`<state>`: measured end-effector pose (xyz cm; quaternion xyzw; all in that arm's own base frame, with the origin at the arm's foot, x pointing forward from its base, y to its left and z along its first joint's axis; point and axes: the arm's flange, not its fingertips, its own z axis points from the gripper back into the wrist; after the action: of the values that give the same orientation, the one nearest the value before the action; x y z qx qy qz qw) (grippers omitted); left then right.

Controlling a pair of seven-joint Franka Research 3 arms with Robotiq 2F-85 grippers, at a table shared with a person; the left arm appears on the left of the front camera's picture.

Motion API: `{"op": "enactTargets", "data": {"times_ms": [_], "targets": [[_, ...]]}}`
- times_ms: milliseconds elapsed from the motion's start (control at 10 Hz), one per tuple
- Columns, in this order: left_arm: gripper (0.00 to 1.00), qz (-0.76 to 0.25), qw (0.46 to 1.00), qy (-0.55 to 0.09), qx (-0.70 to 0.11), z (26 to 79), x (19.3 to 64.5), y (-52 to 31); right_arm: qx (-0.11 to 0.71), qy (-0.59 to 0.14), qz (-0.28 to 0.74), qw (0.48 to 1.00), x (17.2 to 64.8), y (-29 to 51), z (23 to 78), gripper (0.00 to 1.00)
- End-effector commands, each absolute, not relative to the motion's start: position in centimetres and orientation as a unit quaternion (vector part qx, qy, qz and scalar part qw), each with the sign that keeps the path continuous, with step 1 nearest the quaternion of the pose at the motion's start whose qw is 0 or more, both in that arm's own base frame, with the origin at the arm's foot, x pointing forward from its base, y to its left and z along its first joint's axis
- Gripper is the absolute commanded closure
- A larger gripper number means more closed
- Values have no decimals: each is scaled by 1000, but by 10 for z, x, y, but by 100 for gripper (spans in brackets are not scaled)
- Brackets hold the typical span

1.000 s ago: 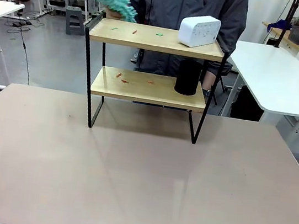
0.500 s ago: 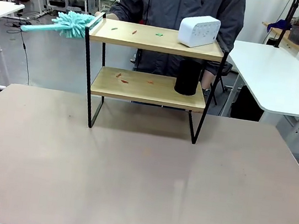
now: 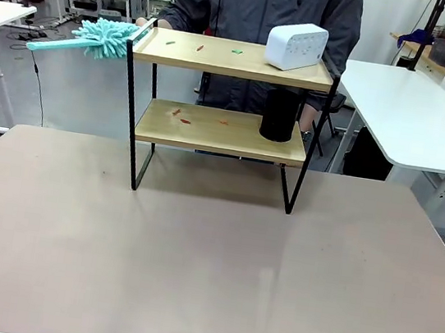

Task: Clean the shelf.
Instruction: Pick up the Duster from the human.

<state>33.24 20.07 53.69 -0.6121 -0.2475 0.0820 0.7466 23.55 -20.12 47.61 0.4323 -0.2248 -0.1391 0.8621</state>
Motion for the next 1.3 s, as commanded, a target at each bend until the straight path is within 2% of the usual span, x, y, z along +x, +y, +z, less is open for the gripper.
{"op": "enactTargets", "data": {"times_ms": [0,400,600,800,1200], "targets": [[0,135,735,-195,-635,565,414,196,437,-235,-128,859,237,-201,477,0],[0,126,770,-97,-618,547,505,108,437,-235,-128,859,237,-201,477,0],[0,131,768,-52,-625,527,518,82,437,-235,-128,859,237,-201,477,0],[0,137,760,-32,-634,516,524,61,437,-235,-128,859,237,-201,477,0],[0,154,737,-31,-657,507,529,54,437,-235,-128,859,237,-201,477,0]]}}
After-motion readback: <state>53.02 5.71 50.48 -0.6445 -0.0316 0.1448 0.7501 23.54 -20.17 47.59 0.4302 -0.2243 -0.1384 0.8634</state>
